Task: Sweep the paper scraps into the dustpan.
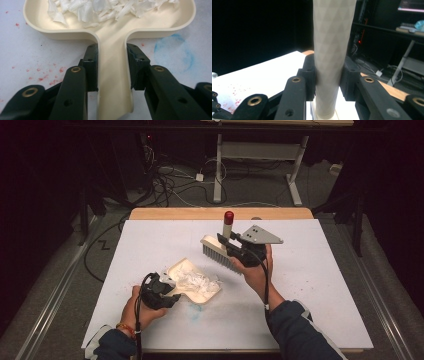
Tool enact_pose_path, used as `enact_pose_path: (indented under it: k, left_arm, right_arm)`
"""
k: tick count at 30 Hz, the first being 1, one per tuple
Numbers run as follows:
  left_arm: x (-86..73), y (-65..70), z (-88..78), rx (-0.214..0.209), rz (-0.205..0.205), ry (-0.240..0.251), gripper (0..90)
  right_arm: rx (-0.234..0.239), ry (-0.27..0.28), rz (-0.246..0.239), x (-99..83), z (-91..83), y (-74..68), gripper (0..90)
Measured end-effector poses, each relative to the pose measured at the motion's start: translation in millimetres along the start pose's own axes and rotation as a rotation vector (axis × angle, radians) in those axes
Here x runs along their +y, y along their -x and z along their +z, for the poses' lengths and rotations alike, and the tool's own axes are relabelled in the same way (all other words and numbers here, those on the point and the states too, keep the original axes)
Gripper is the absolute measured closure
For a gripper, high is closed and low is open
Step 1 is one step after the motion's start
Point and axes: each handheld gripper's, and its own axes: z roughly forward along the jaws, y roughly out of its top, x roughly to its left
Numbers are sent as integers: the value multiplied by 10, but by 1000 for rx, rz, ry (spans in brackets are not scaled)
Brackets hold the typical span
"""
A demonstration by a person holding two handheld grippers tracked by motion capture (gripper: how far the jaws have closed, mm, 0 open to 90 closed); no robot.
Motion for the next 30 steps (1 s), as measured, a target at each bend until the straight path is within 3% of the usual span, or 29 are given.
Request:
enact_pose_path:
  k: [7,13,17,23,30]
  left_arm:
    - [-4,11,24,11,-2,-9,634]
    - [-8,30,48,19,1,-20,634]
    - [5,51,47,23,3,-17,634]
    - [12,61,41,16,11,-15,634]
    - [3,53,45,13,10,-14,634]
  right_arm:
    - [-41,-61,-25,-158,17,57,710]
    - [-71,-115,-57,-294,46,-69,710]
    - [-47,-114,-78,-313,94,-228,709]
    - [27,-106,-68,-292,181,-406,709]
    - [77,-82,-50,-217,150,-455,710]
